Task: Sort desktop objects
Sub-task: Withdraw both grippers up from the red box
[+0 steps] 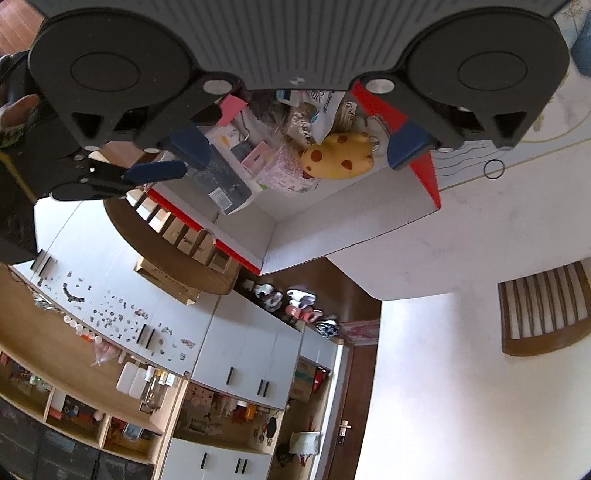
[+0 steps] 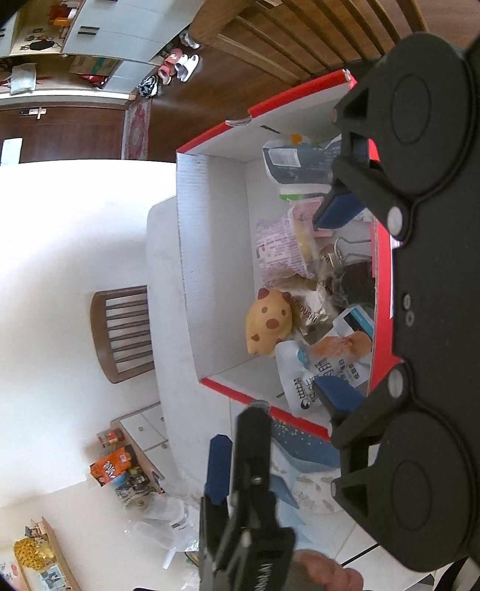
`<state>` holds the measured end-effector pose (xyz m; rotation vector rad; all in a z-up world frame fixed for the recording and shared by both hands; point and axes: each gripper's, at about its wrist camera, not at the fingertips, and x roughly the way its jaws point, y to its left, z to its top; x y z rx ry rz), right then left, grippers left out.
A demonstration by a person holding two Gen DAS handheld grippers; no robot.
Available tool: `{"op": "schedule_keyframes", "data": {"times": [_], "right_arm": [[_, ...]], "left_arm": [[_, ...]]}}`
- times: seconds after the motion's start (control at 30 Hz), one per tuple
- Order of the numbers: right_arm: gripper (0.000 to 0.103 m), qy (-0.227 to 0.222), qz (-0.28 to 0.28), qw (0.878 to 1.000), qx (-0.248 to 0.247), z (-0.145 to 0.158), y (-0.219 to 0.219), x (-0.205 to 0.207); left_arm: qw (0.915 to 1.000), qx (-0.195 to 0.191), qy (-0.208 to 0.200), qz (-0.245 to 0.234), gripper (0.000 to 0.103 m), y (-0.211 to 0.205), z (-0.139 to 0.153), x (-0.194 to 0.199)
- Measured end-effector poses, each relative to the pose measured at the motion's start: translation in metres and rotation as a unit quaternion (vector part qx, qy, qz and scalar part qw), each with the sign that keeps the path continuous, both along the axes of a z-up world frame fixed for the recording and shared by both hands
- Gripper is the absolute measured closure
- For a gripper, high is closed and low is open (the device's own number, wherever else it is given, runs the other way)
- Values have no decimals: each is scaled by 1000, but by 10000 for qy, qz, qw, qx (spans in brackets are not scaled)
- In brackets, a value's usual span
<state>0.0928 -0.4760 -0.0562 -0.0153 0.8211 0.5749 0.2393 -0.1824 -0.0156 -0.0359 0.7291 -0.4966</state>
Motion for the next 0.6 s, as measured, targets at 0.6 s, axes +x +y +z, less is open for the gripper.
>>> {"op": "schedule_keyframes", "data": {"times": [0.6], "right_arm": [[10,-211,89,9997,93,10,0,-25]], "left_arm": [[9997,84,1,228,0,2,-6,-29]]}}
